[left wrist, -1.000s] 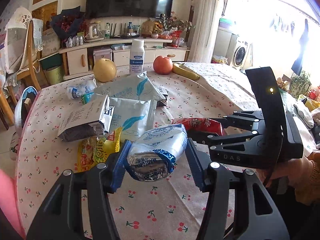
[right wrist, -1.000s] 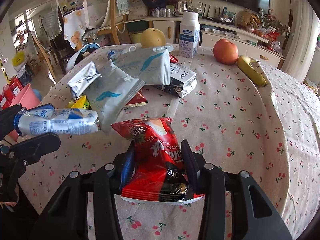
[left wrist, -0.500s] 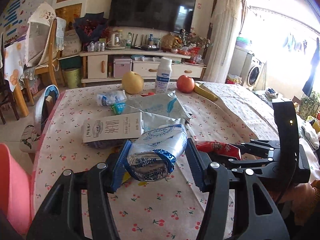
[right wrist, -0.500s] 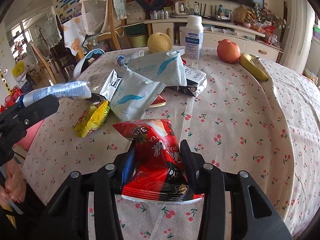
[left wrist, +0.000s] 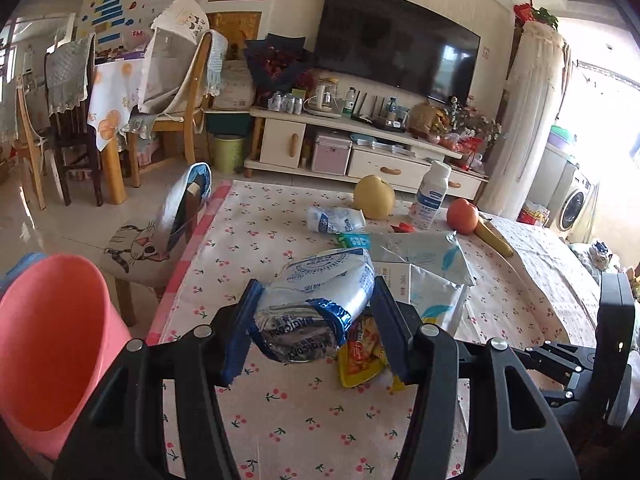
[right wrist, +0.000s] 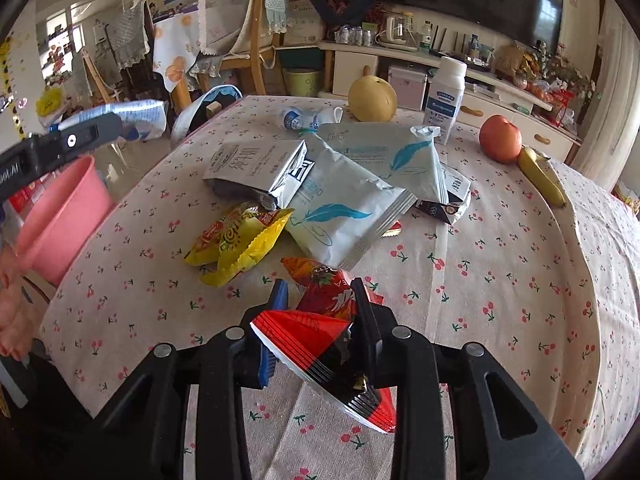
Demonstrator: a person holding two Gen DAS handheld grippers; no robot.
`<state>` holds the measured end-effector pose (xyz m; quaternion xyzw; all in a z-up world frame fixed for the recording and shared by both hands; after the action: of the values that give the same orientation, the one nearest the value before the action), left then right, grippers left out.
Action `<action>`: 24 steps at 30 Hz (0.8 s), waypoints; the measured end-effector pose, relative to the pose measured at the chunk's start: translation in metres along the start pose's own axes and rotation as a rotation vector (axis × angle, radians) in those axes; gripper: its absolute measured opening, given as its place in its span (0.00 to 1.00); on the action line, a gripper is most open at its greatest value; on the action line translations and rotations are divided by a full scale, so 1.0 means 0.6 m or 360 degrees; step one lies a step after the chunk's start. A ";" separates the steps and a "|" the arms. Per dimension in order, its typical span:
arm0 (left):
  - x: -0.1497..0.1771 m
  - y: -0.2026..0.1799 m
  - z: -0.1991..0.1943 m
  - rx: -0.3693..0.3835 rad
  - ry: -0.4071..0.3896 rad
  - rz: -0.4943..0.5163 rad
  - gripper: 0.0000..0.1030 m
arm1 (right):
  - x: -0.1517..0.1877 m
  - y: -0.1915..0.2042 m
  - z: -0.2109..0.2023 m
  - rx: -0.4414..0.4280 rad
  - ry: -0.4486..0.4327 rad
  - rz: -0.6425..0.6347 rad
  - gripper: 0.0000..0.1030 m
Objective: Collect trash
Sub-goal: 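Carry the yogurt pouch and red packet to the pink bucket and release both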
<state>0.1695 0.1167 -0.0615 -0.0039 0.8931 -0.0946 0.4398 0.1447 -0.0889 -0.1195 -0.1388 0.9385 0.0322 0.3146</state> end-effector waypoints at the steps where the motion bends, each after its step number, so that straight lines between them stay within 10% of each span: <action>1: 0.000 0.003 -0.001 -0.0001 0.0000 -0.0011 0.55 | 0.004 0.003 0.001 0.0003 0.0008 -0.0010 0.34; 11: 0.002 0.008 0.006 -0.0028 0.0014 -0.0012 0.55 | 0.035 -0.035 0.033 -0.0088 0.0110 0.0277 0.88; 19: 0.005 0.001 0.012 -0.0096 0.0025 0.0034 0.55 | 0.043 0.000 0.070 0.0008 0.0152 0.0155 0.85; 22: 0.004 0.003 0.013 -0.0112 0.0029 0.0027 0.55 | 0.042 0.005 0.066 0.0022 0.0115 0.0101 0.54; 24: 0.003 0.008 0.014 -0.0125 0.0030 0.0011 0.55 | 0.040 0.005 0.067 0.0030 0.0117 0.0084 0.51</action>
<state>0.1753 0.1201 -0.0691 -0.0173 0.9003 -0.0579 0.4310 0.1490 -0.0861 -0.1661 -0.1120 0.9530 0.0266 0.2802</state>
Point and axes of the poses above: each gripper's, at about its wrist camera, not at the fingertips, and z roughly the way its jaws point, y to its left, x to its underside, the point moved 4 cm from there along z, roughly the way its jaws point, and after that the axes turned 4 degrees about y, right-handed, at the moved point
